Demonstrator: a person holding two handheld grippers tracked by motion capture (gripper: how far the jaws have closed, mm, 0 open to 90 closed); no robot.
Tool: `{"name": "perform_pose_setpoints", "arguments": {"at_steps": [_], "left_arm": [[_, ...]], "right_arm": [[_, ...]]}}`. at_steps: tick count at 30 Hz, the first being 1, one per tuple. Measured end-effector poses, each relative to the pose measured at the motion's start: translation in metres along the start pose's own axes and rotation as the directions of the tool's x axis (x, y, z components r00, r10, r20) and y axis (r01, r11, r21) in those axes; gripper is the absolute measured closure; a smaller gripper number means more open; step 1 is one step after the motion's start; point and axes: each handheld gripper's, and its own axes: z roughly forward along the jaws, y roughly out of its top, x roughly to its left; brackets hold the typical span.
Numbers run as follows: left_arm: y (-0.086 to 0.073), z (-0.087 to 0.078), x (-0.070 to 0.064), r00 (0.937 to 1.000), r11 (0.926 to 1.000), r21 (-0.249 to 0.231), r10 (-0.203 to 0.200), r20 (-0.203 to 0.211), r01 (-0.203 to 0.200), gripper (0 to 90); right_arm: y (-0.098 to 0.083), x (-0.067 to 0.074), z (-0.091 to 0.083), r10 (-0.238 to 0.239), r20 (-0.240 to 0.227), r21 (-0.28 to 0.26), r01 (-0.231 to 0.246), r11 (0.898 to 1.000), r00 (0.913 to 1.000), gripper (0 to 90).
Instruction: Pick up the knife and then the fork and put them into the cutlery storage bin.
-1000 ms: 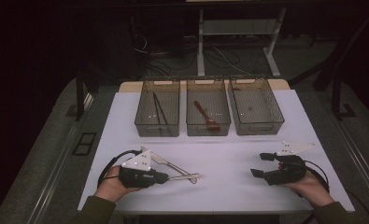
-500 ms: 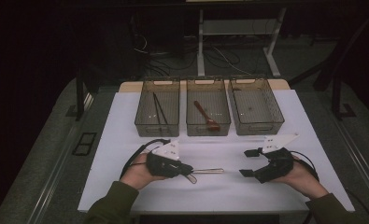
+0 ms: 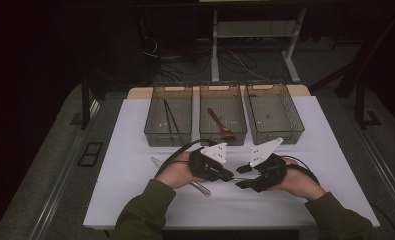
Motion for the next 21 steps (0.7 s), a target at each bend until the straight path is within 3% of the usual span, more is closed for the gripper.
{"name": "perform_pose_setpoints", "arguments": {"at_steps": [4, 11, 21], "left_arm": [[-0.001, 0.001, 0.002, 0.9999, 0.9999, 0.008, 0.015, -0.008, -0.015, 84.2], [0.000, 0.005, -0.001, 0.9994, 0.9994, 0.012, 0.033, 0.009, -0.033, 84.2], [0.001, 0.005, -0.003, 0.9985, 0.9988, 0.001, 0.049, 0.026, -0.049, 83.5]], "right_arm": [[0.004, -0.001, 0.010, -0.027, -0.019, 0.028, 0.028, 0.999, 0.9995, 61.8], [0.008, 0.001, 0.019, -0.029, -0.039, 0.063, 0.032, 0.998, 0.9988, 79.5], [0.006, 0.000, 0.018, -0.022, -0.086, 0.065, 0.027, 0.997, 0.9961, 81.7]]}}
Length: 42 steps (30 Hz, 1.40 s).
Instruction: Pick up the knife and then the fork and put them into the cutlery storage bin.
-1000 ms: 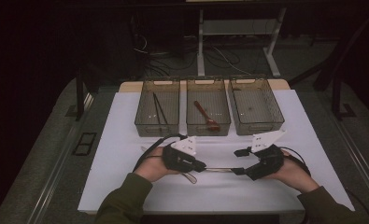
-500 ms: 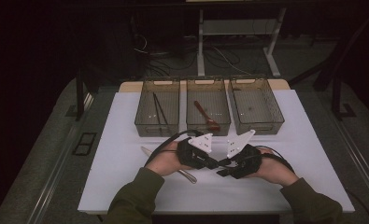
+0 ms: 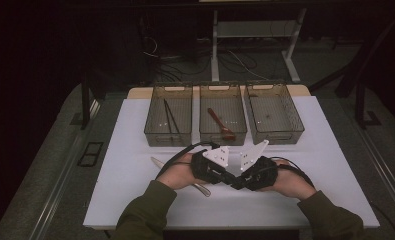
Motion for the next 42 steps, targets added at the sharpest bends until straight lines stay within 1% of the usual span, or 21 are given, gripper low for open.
{"name": "perform_pose_setpoints", "arguments": {"at_steps": [2, 5, 7, 10, 11, 14, 18, 20, 23, 25, 28, 29, 30, 31, 32, 33, 36, 37, 39, 40, 42], "left_arm": [[-0.001, -0.001, 0.000, 0.9999, 0.9999, -0.010, -0.011, -0.004, 0.011, 82.0], [-0.006, -0.005, 0.004, 0.9985, 0.9983, -0.038, -0.045, -0.030, 0.044, 68.2], [-0.011, -0.010, 0.005, 0.9950, 0.9947, -0.067, -0.082, -0.057, 0.078, 59.7], [-0.017, -0.021, 0.005, 0.9863, 0.9841, -0.115, -0.145, -0.079, 0.135, 49.7], [-0.019, -0.025, 0.004, 0.9838, 0.9812, -0.130, -0.155, -0.091, 0.142, 47.3], [-0.029, -0.038, 0.002, 0.9678, 0.9608, -0.193, -0.224, -0.116, 0.199, 40.2], [-0.045, -0.051, -0.005, 0.9445, 0.9506, -0.213, -0.268, -0.190, 0.226, 35.2], [-0.054, -0.057, -0.010, 0.9279, 0.9421, -0.227, -0.298, -0.225, 0.247, 34.0], [-0.066, -0.065, -0.016, 0.9022, 0.9340, -0.241, -0.327, -0.281, 0.264, 31.3], [-0.074, -0.071, -0.022, 0.8820, 0.9247, -0.259, -0.354, -0.312, 0.279, 29.4], [-0.083, -0.074, -0.030, 0.8558, 0.9163, -0.273, -0.379, -0.352, 0.293, 26.4], [-0.087, -0.075, -0.033, 0.8440, 0.9138, -0.274, -0.388, -0.370, 0.300, 25.1], [-0.090, -0.075, -0.036, 0.8310, 0.9072, -0.283, -0.404, -0.382, 0.311, 24.0], [-0.094, -0.075, -0.039, 0.8218, 0.9024, -0.287, -0.416, -0.389, 0.321, 22.5], [-0.098, -0.074, -0.042, 0.8063, 0.8914, -0.303, -0.439, -0.396, 0.337, 20.2], [-0.102, -0.073, -0.045, 0.7965, 0.8864, -0.306, -0.451, -0.402, 0.348, 18.5], [-0.111, -0.071, -0.052, 0.7749, 0.8832, -0.307, -0.461, -0.432, 0.355, 13.3], [-0.114, -0.071, -0.054, 0.7647, 0.8775, -0.315, -0.473, -0.438, 0.362, 12.6], [-0.118, -0.069, -0.058, 0.7504, 0.8685, -0.331, -0.488, -0.445, 0.369, 10.7], [-0.120, -0.069, -0.059, 0.7469, 0.8676, -0.330, -0.491, -0.448, 0.372, 8.6], [-0.122, -0.069, -0.061, 0.7379, 0.8570, -0.348, -0.508, -0.445, 0.380, 6.1]], "right_arm": [[-0.001, 0.000, 0.000, 0.013, -0.004, -0.003, -0.013, 1.000, 0.9999, 81.7], [-0.003, -0.002, 0.000, 0.025, 0.013, -0.001, -0.025, 1.000, 0.9996, 81.9], [-0.005, -0.004, -0.002, 0.039, 0.029, 0.004, -0.039, 0.999, 0.9988, 81.9], [-0.010, -0.007, -0.006, 0.079, 0.043, 0.003, -0.079, 0.997, 0.9960, 81.9], [-0.012, -0.010, -0.008, 0.069, 0.063, 0.004, -0.070, 0.998, 0.9956, 81.9], [-0.017, -0.014, -0.015, 0.098, 0.099, 0.001, -0.099, 0.995, 0.9902, 81.8], [-0.026, -0.020, -0.027, 0.171, 0.142, -0.008, -0.171, 0.985, 0.9751, 81.8], [-0.031, -0.024, -0.032, 0.196, 0.153, -0.019, -0.195, 0.981, 0.9686, 81.8], [-0.036, -0.027, -0.039, 0.229, 0.163, -0.043, -0.224, 0.974, 0.9598, 81.8], [-0.039, -0.028, -0.044, 0.238, 0.175, -0.047, -0.233, 0.971, 0.9555, 81.8], [-0.042, -0.030, -0.053, 0.272, 0.194, -0.065, -0.264, 0.962, 0.9427, 81.8], [-0.042, -0.032, -0.056, 0.279, 0.205, -0.073, -0.270, 0.960, 0.9381, 81.8], [-0.043, -0.033, -0.060, 0.297, 0.212, -0.082, -0.286, 0.955, 0.9312, 81.8], [-0.044, -0.035, -0.063, 0.305, 0.220, -0.091, -0.291, 0.952, 0.9268, 81.8], [-0.044, -0.036, -0.067, 0.313, 0.229, -0.101, -0.298, 0.949, 0.9215, 81.8], [-0.045, -0.038, -0.070, 0.326, 0.237, -0.111, -0.308, 0.945, 0.9151, 81.8], [-0.047, -0.045, -0.080, 0.353, 0.259, -0.136, -0.327, 0.935, 0.8993, 81.8], [-0.048, -0.046, -0.082, 0.363, 0.260, -0.141, -0.337, 0.931, 0.8947, 81.8], [-0.050, -0.051, -0.088, 0.380, 0.274, -0.157, -0.349, 0.924, 0.8835, 81.8], [-0.050, -0.053, -0.090, 0.393, 0.280, -0.164, -0.360, 0.918, 0.8756, 81.8], [-0.050, -0.058, -0.095, 0.414, 0.294, -0.183, -0.374, 0.909, 0.8615, 81.8]]}}
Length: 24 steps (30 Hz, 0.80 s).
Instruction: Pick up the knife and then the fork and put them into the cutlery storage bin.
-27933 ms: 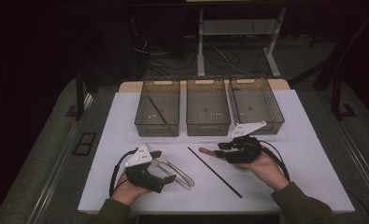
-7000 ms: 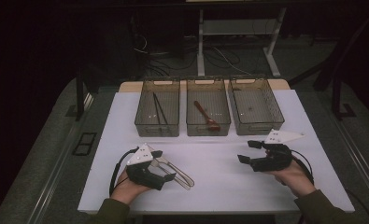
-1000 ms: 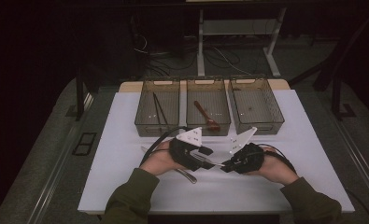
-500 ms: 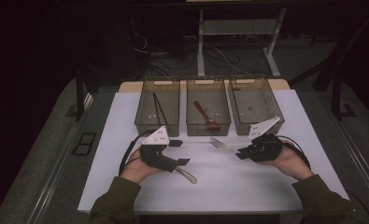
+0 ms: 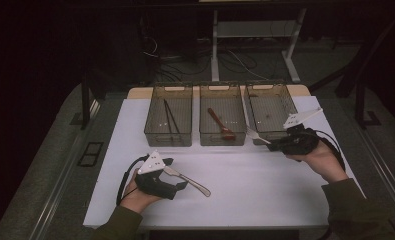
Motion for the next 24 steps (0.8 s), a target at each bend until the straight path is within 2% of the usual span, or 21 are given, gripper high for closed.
{"name": "perform_pose_setpoints", "arguments": {"at_steps": [3, 6, 11, 14, 18, 24], "left_arm": [[-0.003, 0.000, -0.001, 0.9999, 0.9999, 0.007, -0.009, -0.010, 0.009, 0.0], [-0.005, 0.000, -0.001, 0.9998, 0.9998, 0.006, -0.021, -0.004, 0.021, 0.0], [-0.005, 0.002, -0.003, 1.0000, 0.9997, 0.025, -0.008, 0.003, 0.008, 0.0], [-0.005, 0.003, -0.003, 0.9999, 0.9997, 0.023, -0.008, 0.008, 0.008, 0.0], [-0.006, 0.004, -0.004, 0.9998, 0.9996, 0.028, 0.003, 0.020, -0.003, 0.0], [-0.006, 0.004, -0.004, 0.9998, 0.9997, 0.023, 0.005, 0.021, -0.005, 0.0]], "right_arm": [[0.007, -0.009, -0.005, 0.030, 0.029, -0.016, -0.029, 0.999, 0.9991, 81.8], [0.015, -0.020, -0.008, 0.052, 0.054, -0.025, -0.050, 0.998, 0.9972, 81.8], [0.026, -0.037, -0.010, 0.098, 0.094, -0.046, -0.095, 0.994, 0.9907, 81.8], [0.030, -0.046, -0.008, 0.117, 0.126, -0.044, -0.113, 0.993, 0.9850, 81.7], [0.035, -0.060, -0.008, 0.165, 0.164, -0.046, -0.160, 0.986, 0.9724, 81.8], [0.038, -0.082, -0.003, 0.220, 0.189, -0.049, -0.215, 0.975, 0.9571, 81.7]]}}
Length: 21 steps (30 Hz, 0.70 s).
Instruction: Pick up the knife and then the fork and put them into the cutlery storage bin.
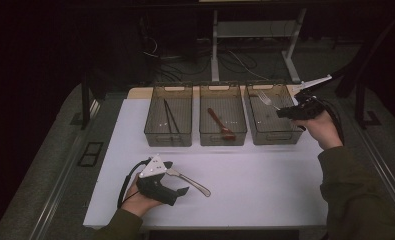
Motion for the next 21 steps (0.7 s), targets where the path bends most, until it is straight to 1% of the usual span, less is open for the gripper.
{"name": "perform_pose_setpoints", "arguments": {"at_steps": [5, 9, 15, 17, 21], "left_arm": [[0.000, 0.000, 0.001, 1.0000, 1.0000, -0.001, 0.000, 0.003, 0.000, 0.0], [-0.001, 0.000, 0.001, 0.9999, 1.0000, 0.002, -0.001, 0.010, 0.001, 0.0], [-0.001, 0.001, 0.001, 0.9999, 1.0000, 0.005, -0.002, 0.015, 0.002, 0.0], [-0.001, 0.001, 0.001, 0.9998, 1.0000, 0.007, 0.000, 0.020, 0.000, 0.0], [-0.001, 0.000, 0.001, 0.9997, 1.0000, 0.003, 0.001, 0.025, -0.002, 0.0]], "right_arm": [[0.005, -0.013, 0.013, 0.035, 0.021, 0.024, -0.035, 0.999, 0.9992, 81.7], [0.009, -0.022, 0.024, 0.060, 0.026, 0.046, -0.061, 0.997, 0.9979, 81.8], [0.011, -0.028, 0.040, 0.068, 0.036, 0.090, -0.071, 0.993, 0.9970, 81.7], [0.010, -0.028, 0.046, 0.076, 0.046, 0.113, -0.081, 0.990, 0.9960, 81.7], [0.006, -0.030, 0.058, 0.078, 0.064, 0.170, -0.088, 0.982, 0.9949, 81.7]]}}
